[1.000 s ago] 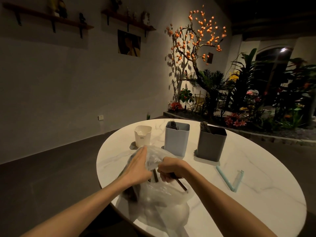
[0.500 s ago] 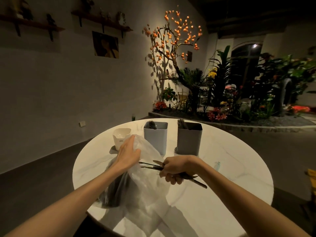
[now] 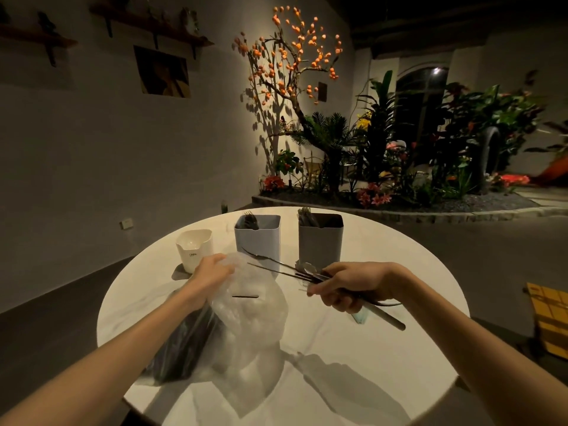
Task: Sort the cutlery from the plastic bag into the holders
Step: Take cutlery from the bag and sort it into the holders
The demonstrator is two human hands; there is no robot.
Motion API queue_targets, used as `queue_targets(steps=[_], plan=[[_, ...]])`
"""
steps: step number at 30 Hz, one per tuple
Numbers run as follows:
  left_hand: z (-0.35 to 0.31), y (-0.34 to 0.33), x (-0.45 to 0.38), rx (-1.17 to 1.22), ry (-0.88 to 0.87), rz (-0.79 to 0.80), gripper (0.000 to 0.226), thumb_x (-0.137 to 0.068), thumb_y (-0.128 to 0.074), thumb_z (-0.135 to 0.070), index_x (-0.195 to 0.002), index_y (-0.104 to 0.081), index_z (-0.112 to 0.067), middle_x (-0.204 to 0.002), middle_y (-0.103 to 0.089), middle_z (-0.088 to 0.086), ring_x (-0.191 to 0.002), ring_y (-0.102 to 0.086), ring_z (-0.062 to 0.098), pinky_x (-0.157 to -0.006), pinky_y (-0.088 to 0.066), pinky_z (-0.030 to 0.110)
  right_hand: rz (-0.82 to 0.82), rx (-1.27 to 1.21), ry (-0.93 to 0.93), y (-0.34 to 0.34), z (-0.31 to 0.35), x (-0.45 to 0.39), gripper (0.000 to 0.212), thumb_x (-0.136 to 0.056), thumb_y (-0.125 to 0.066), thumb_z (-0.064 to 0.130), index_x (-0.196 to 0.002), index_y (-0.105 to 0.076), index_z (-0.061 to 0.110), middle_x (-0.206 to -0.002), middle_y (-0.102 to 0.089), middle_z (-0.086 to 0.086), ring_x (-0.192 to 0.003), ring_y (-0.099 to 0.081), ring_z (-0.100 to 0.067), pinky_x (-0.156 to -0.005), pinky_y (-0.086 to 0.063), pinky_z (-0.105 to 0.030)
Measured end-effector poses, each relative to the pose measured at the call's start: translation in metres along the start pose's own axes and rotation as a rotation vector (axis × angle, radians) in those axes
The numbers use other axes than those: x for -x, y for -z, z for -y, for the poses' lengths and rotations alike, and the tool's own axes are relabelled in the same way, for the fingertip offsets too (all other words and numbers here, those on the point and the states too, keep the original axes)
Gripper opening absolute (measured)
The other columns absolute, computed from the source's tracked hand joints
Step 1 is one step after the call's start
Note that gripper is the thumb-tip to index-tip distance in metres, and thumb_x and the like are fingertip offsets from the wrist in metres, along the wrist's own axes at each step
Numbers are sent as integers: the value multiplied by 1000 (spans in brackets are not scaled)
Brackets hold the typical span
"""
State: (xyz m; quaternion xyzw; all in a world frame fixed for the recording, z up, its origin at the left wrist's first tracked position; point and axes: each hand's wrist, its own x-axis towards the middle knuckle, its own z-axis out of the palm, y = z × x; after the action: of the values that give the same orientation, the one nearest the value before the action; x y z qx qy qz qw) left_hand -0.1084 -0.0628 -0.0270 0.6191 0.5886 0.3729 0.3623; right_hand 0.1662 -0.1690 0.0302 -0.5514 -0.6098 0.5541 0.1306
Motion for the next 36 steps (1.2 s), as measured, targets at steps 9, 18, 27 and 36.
queue_targets(steps=[9,18,27,36], plan=[[1,-34,30,-88,-77,531,18,-103,-51,-14,-106,-69,-15,-91,-78,6,-87,-76,24,-84,-62,41,-43,-208,178,4,2,-42,15,-102,-55,20,-109,-45,10,-68,-36,-1,-55,-28,-11,-46,-26,-20],[11,-36,7,303,63,740,69,-61,-84,-65,-94,-68,-6,-115,-69,14,-106,-68,27,-107,-48,47,-68,-213,240,-12,-10,-101,15,-102,-56,24,-103,-48,12,-67,-44,1,-55,-37,-10,-49,-32,-22],[16,-76,-34,920,204,422,40,-100,-51,-43,-86,-71,-11,-115,-73,18,-113,-68,34,-109,-42,54,-84,-85,150,-11,-28,-133,26,-99,-62,30,-116,-56,11,-73,-57,1,-57,-51,-8,-56,-41,-24],[16,-62,-68,931,54,266,38,-107,-42,-28,-89,-64,-2,-77,-70,17,-90,-73,34,-94,-53,45,-172,-292,69,9,-66,-149,39,-95,-66,34,-120,-63,6,-68,-53,3,-54,-45,-8,-50,-40,-21]])
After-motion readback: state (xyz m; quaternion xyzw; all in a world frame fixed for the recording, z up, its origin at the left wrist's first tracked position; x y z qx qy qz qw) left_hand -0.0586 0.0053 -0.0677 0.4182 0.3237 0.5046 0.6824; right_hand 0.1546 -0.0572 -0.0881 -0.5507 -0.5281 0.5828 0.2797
